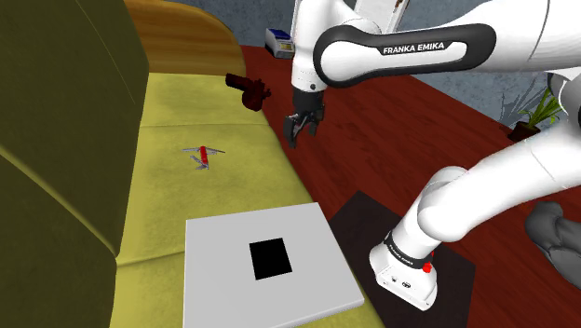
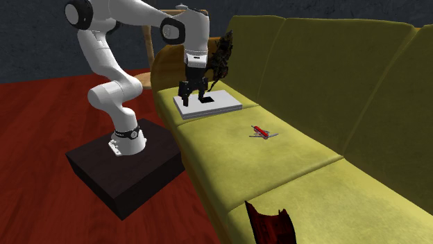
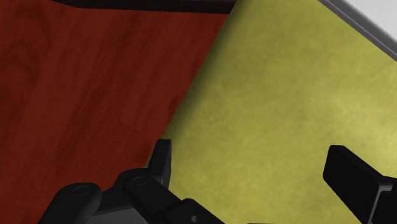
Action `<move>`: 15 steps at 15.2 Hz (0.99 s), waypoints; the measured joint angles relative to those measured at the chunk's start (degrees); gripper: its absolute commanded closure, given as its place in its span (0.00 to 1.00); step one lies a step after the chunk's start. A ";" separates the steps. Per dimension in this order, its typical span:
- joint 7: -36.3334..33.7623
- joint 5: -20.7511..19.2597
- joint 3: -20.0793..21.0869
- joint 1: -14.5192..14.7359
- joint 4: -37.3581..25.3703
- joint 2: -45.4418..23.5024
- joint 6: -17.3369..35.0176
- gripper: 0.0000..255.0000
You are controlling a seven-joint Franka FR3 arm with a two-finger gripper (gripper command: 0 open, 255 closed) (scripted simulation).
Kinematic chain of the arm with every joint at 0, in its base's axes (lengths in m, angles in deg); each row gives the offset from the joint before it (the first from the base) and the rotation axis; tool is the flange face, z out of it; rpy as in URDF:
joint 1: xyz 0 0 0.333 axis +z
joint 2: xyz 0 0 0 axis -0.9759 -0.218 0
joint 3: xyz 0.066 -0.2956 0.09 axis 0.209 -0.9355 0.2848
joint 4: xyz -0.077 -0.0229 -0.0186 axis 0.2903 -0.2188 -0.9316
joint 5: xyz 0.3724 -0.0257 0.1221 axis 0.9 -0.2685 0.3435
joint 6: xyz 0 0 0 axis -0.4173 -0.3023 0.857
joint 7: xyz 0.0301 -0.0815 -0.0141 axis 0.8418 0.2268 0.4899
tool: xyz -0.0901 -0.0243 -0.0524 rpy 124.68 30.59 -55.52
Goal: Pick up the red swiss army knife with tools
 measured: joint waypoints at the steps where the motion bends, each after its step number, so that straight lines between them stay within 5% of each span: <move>1: -1.43 0.02 0.61 -0.18 -0.65 -1.99 1.39 0.00; 15: -25.79 -6.29 7.56 1.62 -24.22 -32.57 8.97 0.00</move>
